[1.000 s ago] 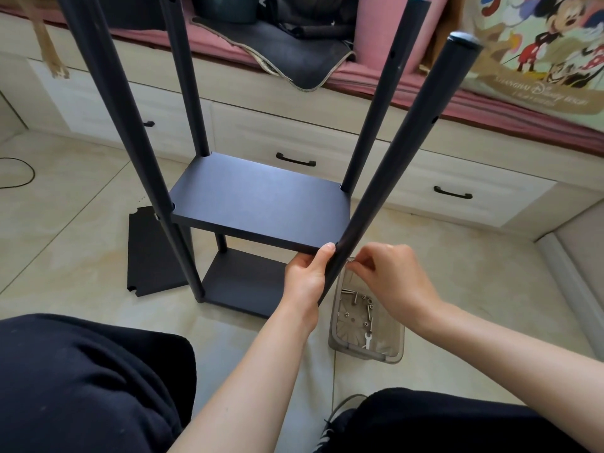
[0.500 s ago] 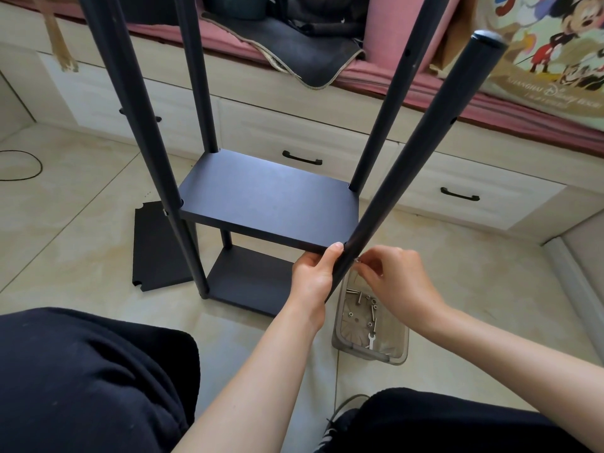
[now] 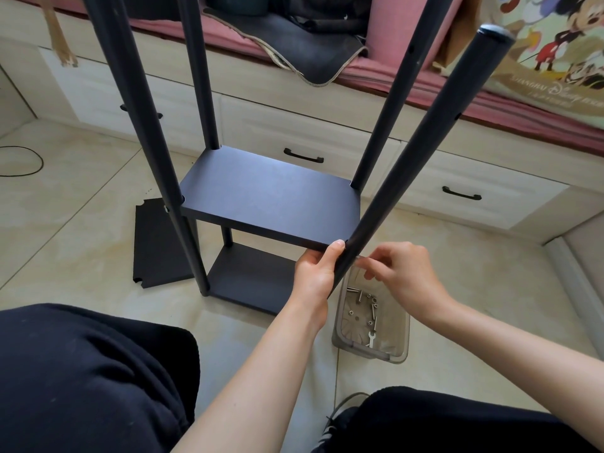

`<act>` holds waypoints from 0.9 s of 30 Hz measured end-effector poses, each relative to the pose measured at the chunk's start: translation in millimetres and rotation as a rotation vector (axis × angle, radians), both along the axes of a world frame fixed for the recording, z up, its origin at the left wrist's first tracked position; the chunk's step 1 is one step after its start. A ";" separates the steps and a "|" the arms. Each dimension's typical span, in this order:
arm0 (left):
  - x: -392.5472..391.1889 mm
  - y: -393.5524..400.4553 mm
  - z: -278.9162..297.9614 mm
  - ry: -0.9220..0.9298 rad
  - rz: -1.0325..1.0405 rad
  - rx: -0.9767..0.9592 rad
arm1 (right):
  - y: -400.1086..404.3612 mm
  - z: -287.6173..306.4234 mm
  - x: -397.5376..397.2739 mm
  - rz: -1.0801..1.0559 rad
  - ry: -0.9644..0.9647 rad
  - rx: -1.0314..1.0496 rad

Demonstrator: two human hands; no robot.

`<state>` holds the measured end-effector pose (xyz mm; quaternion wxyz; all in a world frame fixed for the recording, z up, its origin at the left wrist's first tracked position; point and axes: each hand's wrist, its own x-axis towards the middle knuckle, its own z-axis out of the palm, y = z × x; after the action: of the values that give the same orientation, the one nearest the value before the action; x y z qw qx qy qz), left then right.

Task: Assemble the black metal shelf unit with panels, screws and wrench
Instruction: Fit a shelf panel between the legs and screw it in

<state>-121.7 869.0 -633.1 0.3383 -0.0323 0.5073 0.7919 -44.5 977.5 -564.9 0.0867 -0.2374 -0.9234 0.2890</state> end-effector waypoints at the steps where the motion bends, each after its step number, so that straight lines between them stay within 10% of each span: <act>1: 0.5 0.1 0.4 -0.005 0.002 0.009 | -0.4 0.1 0.1 -0.001 -0.004 0.011; 27: 5.5 -2.8 5.3 0.016 -0.045 0.154 | -9.0 10.7 -2.1 0.041 -0.169 0.279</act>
<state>-116.3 866.2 -627.8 0.3533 0.0113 0.4481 0.8211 -46.6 968.6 -554.2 0.0351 -0.2276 -0.9632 0.1385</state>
